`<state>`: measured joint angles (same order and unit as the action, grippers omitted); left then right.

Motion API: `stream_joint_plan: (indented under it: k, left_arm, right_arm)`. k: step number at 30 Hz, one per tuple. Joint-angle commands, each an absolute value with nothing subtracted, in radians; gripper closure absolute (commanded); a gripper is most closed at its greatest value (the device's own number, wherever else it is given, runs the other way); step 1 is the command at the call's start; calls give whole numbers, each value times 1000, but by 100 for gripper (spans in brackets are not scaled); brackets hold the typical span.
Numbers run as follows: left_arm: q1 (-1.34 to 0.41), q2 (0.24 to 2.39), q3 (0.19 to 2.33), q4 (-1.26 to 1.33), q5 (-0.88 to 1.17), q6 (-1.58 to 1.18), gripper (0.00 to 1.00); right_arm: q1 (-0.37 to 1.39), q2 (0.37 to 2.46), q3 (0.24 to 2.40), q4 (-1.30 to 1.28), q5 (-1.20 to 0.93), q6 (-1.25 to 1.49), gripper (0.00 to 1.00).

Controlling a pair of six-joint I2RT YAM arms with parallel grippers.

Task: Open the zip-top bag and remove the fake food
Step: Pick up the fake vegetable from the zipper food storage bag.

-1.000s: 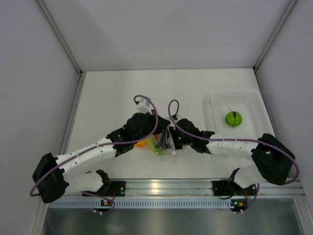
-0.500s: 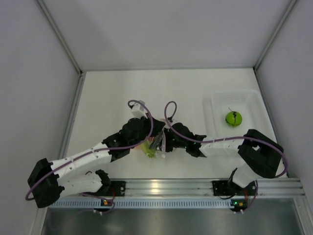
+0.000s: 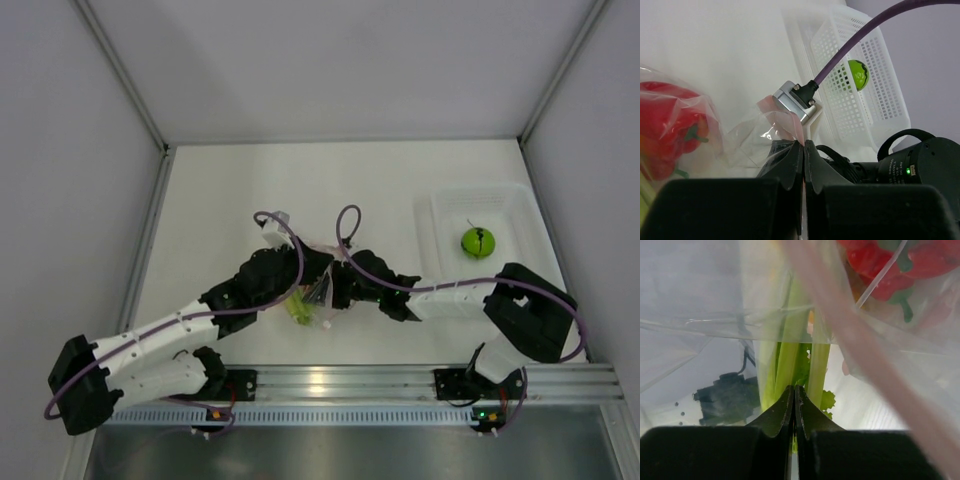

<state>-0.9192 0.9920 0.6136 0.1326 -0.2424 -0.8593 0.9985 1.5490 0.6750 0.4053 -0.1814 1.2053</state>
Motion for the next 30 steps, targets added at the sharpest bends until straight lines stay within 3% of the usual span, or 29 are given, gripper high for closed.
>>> stream_joint_plan:
  k: [1, 9, 17, 27, 30]
  left_arm:
    - [-925, 950, 589, 187, -238, -821, 100]
    - [-925, 934, 574, 186, -239, -775, 100]
    - [-925, 930, 572, 164, -236, -727, 100]
    - [-925, 951, 594, 166, -192, -701, 100]
    - [-925, 956, 592, 164, -183, -709, 100]
  right_arm:
    - [991, 1502, 673, 480, -153, 1190, 100]
    - [988, 1441, 644, 402, -94, 1146, 100]
    - [979, 1238, 658, 37, 155, 971, 100]
    - [885, 1091, 643, -138, 221, 861, 100]
    - [874, 1109, 655, -97, 96, 767, 99]
